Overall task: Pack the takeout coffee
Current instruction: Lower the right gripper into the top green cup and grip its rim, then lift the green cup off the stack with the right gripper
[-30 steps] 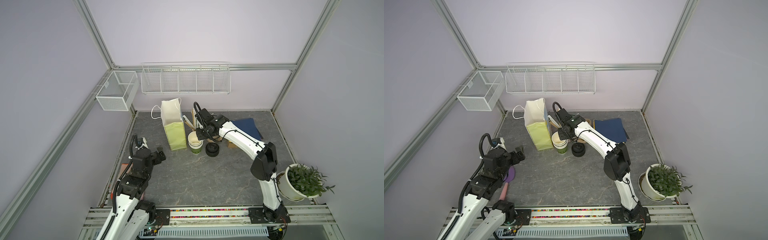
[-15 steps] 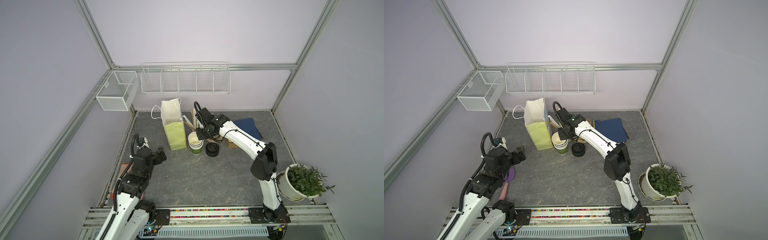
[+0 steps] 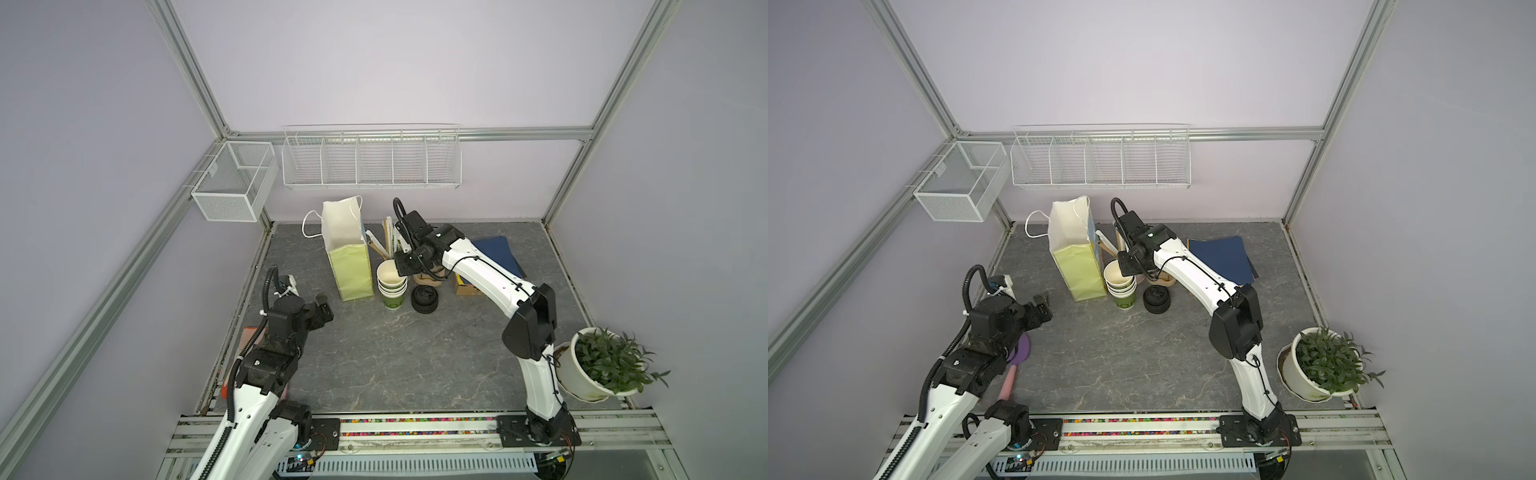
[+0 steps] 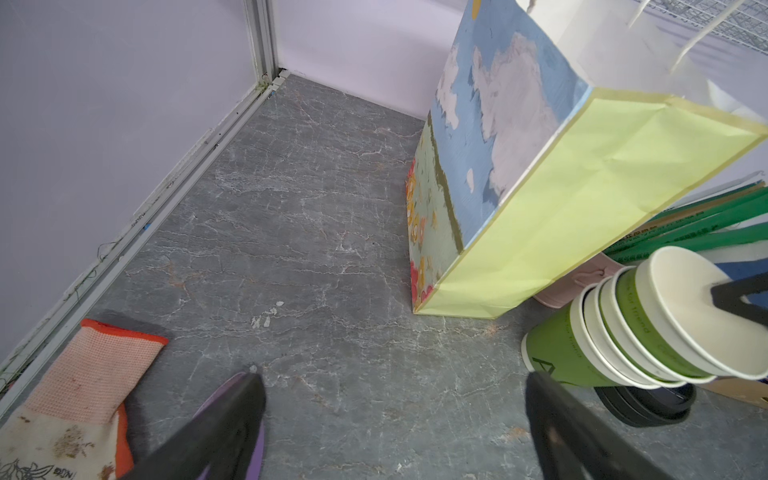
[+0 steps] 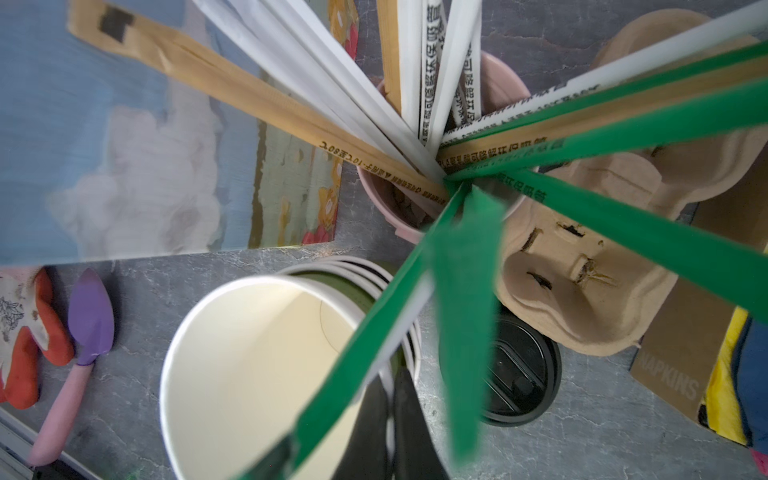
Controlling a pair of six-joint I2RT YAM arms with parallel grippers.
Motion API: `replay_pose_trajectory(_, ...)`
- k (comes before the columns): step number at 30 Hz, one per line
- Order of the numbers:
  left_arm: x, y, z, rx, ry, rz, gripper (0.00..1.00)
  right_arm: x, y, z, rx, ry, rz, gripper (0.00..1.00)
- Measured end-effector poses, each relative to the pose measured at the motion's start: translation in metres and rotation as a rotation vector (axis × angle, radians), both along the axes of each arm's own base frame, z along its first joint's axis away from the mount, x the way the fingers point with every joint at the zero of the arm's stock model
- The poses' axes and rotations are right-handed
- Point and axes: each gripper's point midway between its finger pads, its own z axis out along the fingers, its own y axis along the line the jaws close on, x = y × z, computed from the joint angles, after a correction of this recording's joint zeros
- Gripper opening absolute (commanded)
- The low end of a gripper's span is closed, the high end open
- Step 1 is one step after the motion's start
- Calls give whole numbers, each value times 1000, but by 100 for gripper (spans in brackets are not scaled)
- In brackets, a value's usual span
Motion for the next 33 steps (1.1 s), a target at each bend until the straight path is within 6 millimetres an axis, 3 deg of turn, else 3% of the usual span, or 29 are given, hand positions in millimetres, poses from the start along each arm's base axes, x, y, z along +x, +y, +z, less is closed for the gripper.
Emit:
replay_pose_trajectory(23, 1, 0, -2, 5, 8, -2, 98, -6, -1, 48, 54, -29, 22, 7)
replay_pose_trajectory(33, 1, 0, -2, 6, 7, -2, 98, -26, -13, 106, 130, -101, 53, 7)
